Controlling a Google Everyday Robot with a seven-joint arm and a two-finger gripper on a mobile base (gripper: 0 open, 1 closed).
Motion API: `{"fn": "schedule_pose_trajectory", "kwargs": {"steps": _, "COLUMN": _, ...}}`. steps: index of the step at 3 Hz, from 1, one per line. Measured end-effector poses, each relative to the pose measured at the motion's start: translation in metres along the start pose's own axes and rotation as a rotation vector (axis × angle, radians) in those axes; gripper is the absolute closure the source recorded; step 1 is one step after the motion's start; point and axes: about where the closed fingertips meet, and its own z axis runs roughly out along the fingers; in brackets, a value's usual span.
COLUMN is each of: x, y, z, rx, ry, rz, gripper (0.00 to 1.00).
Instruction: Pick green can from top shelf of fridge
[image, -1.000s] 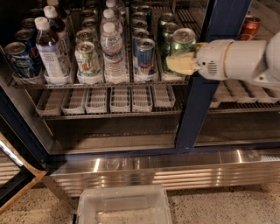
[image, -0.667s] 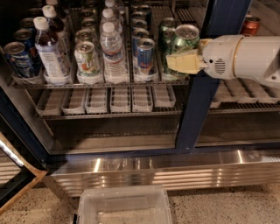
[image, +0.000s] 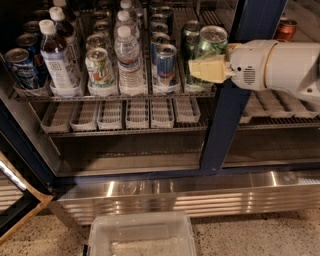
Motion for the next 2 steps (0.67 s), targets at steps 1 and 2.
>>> {"fn": "schedule_pose_trajectory", "kwargs": {"steps": 1, "x": -0.008, "y": 0.037, "z": -0.008, "rx": -0.060, "ry": -0.019, "rz": 0.030, "gripper": 1.00}}
{"fn": "schedule_pose_trajectory", "kwargs": {"steps": 2, "x": -0.015, "y": 0.097, "z": -0.032, "rx": -0.143, "ry": 0.015, "rz": 0.033, "gripper": 1.00}}
